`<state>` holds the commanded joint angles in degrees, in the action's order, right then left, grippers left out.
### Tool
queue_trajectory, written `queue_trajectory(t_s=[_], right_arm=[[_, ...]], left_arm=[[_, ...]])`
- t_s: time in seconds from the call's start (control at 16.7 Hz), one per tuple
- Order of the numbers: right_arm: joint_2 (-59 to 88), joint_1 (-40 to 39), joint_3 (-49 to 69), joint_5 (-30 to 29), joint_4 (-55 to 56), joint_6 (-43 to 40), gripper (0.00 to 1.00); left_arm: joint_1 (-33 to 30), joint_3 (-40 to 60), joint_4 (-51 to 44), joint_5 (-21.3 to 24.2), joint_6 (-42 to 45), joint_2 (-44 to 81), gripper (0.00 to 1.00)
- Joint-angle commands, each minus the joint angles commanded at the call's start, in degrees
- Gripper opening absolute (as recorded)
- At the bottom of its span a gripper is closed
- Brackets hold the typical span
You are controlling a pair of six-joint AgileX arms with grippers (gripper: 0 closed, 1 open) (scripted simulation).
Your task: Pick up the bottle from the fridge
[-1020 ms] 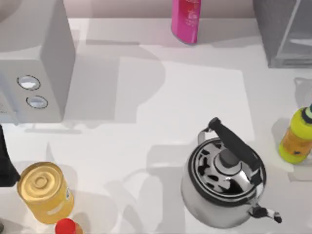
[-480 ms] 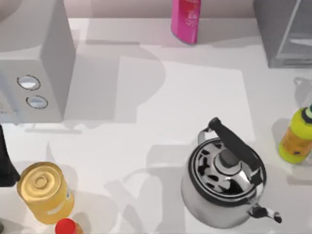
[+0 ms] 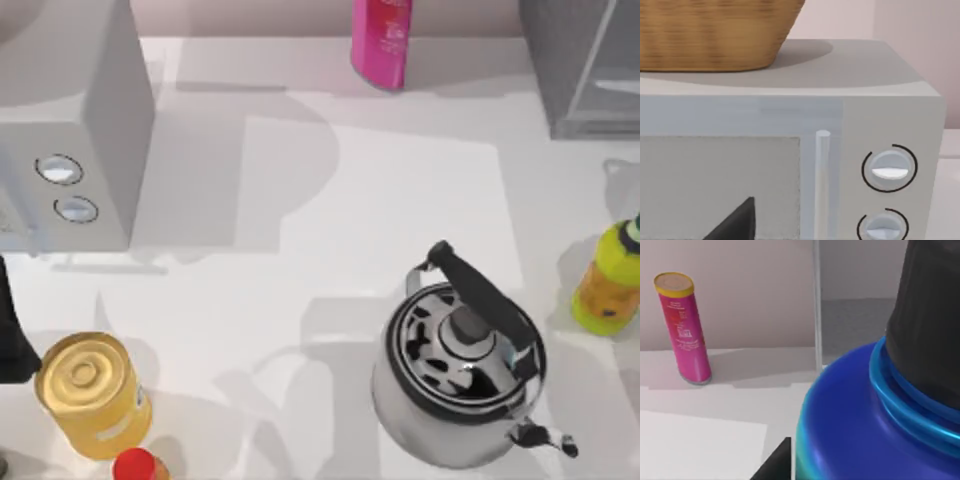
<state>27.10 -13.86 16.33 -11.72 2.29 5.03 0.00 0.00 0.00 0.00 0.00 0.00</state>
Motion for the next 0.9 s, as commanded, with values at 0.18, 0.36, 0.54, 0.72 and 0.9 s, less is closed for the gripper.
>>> queue_trajectory(t_s=[0.18,0.36,0.54,0.72,0.9], right_arm=[[17.4,-7.5,10.6,-7.5,2.4,3.0,0.0],[36.2,-15.2,22.2,-15.7,5.3,6.3,0.0],[54.6,-22.7,33.7,-23.6,8.5,9.6,0.0],[70.8,-29.4,43.8,-30.4,11.3,12.6,0.0],[83.0,-34.7,51.5,-35.5,13.4,15.0,0.0]], left_arm=[[0.0,0.0,0.0,0.0,0.0,0.0,1.0],[0.0,0.0,0.0,0.0,0.0,0.0,1.0],[0.0,0.0,0.0,0.0,0.0,0.0,1.0],[0.0,0.0,0.0,0.0,0.0,0.0,1.0],[0.0,0.0,0.0,0.0,0.0,0.0,1.0]])
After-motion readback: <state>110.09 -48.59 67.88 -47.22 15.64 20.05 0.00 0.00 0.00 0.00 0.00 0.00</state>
